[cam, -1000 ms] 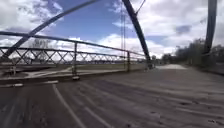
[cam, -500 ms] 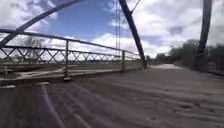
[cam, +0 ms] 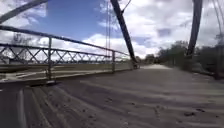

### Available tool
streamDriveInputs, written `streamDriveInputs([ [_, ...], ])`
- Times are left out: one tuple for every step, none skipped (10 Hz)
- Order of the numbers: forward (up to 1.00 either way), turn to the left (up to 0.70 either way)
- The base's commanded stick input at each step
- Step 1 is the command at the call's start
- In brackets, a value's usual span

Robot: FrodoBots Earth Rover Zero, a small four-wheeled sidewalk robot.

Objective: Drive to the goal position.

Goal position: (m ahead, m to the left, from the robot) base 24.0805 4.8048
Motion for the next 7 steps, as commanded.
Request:
streamDriveInputs([
  [1.00, -0.38],
  [1.00, -0.38],
  [1.00, -0.38],
  [1.00, -0.38],
  [1.00, -0.38],
  [1.00, -0.38],
  [1.00, -0.38],
])
